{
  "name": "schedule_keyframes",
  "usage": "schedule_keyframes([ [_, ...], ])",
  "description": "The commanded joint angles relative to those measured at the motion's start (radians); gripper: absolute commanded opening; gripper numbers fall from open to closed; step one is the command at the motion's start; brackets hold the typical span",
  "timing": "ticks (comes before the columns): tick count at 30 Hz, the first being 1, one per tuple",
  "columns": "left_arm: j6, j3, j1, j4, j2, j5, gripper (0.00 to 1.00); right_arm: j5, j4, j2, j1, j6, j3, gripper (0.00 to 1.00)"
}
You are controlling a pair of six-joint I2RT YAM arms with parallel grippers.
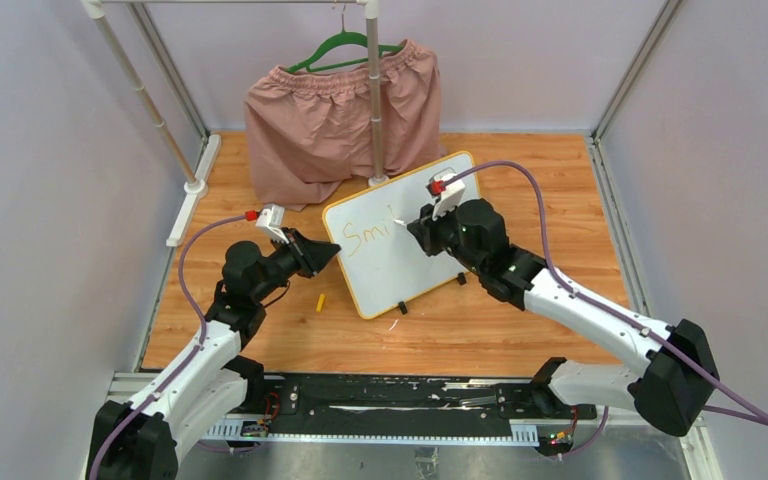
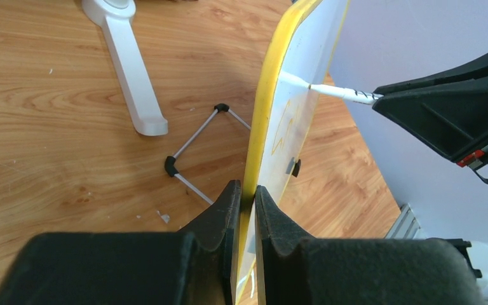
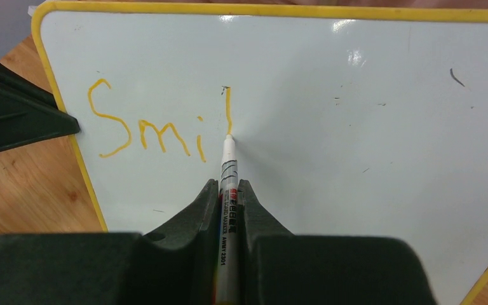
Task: Write a sentence on the whiteboard
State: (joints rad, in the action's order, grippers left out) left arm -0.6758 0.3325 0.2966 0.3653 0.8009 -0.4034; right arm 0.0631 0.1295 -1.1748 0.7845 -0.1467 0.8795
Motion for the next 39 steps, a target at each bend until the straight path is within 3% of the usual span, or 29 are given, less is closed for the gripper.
schedule_keyframes([
  [1, 0.008, -0.003, -0.002, 0.018, -0.009, -0.017, 0.00, -0.009, -0.009, 0.031, -0.013, -0.024, -0.036, 0.00],
  [21, 0.008, -0.006, -0.002, 0.017, -0.011, -0.018, 0.00, 0.031, -0.059, 0.076, -0.014, -0.025, -0.077, 0.00],
  [32, 0.009, -0.007, -0.002, 0.017, -0.013, -0.018, 0.00, -0.010, -0.071, 0.161, -0.015, -0.054, -0.013, 0.00],
  [39, 0.007, -0.007, -0.002, 0.017, -0.013, -0.020, 0.00, -0.002, 0.023, 0.194, -0.016, 0.004, -0.056, 0.00],
])
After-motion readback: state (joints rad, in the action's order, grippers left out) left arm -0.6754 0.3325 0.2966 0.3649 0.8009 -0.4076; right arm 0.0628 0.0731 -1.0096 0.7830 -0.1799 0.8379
